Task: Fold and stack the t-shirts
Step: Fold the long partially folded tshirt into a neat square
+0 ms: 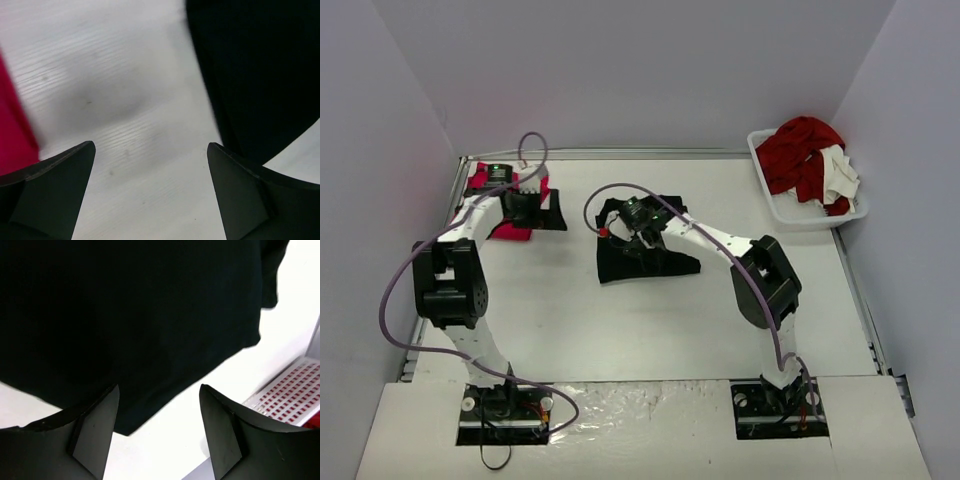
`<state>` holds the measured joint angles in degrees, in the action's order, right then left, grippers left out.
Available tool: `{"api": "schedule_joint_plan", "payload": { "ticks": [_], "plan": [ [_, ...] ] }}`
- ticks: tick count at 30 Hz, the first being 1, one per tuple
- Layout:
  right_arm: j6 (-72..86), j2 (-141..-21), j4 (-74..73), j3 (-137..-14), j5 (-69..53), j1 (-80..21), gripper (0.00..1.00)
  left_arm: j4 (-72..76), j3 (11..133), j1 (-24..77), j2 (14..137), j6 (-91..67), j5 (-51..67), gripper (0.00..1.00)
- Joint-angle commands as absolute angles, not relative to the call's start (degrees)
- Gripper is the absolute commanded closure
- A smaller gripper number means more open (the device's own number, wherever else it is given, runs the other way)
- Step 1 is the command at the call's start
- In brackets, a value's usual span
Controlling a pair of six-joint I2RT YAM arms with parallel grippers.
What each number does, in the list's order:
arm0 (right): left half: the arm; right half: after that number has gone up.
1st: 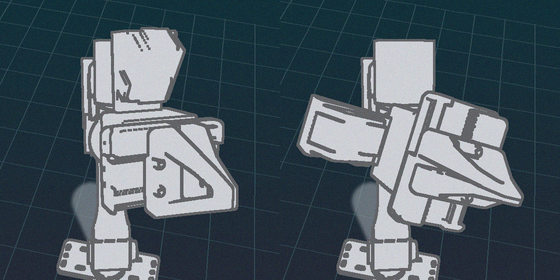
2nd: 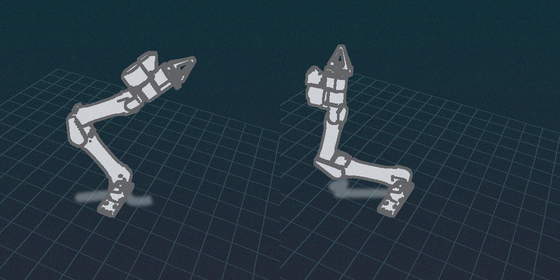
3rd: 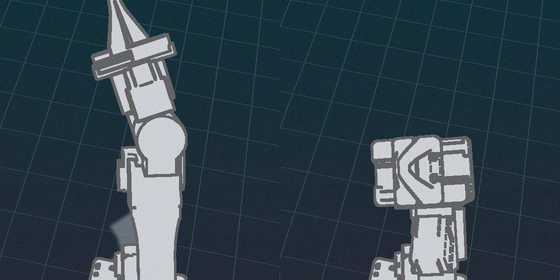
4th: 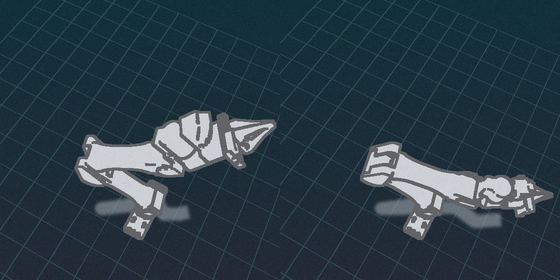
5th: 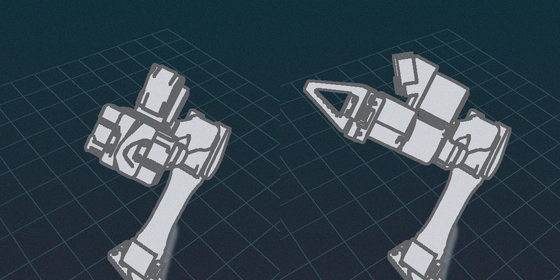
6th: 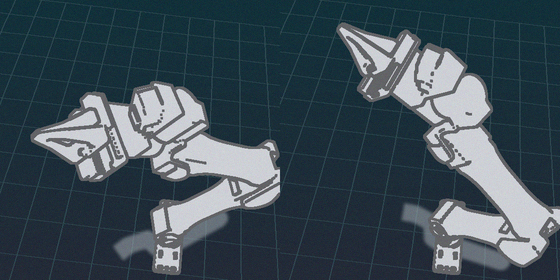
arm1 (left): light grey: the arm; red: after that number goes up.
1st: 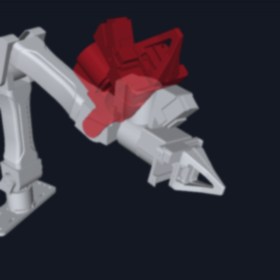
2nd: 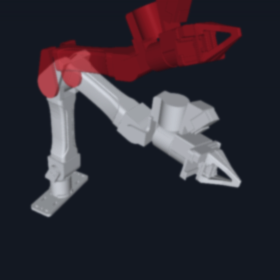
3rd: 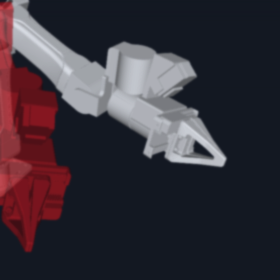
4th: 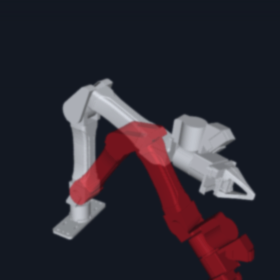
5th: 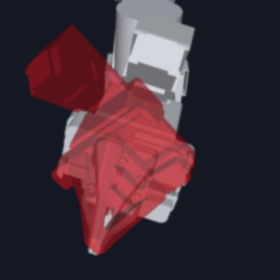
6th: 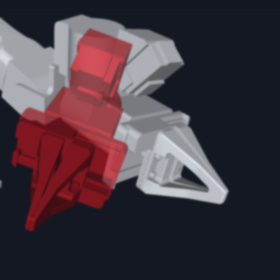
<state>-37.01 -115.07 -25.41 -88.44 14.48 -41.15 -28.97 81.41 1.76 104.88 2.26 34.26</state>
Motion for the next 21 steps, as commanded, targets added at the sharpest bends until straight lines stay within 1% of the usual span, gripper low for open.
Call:
{"api": "schedule_joint_plan", "payload": {
  "ticks": [1, 6, 9, 13, 21],
  "plan": [
    [-34.1, -110.7, -23.1, -88.8, 19.5, -46.9, 0.39, -22.4, 79.6, -5.4, 101.5, -7.3, 42.0, 0.06],
    [-32.7, -114.1, -23.1, -91.9, 20.0, -51.3, 0.39, -20.8, 75.2, -7.4, 96.3, -6.2, 42.6, 0.06],
    [-32.7, -117.1, -23.6, -93.9, 20.5, -55.7, 0.39, -19.9, 73.6, -8.5, 93.6, -5.5, 42.0, 0.06],
    [-32.7, -120.4, -23.9, -96.3, 20.6, -58.2, 0.39, -19.0, 72.2, -9.7, 90.5, -4.7, 41.6, 0.06],
    [-31.8, -125.1, -25.5, -100.3, 18.4, -59.9, 0.40, -18.5, 71.5, -11.5, 89.2, -4.7, 40.8, 0.06]
  ]
}}
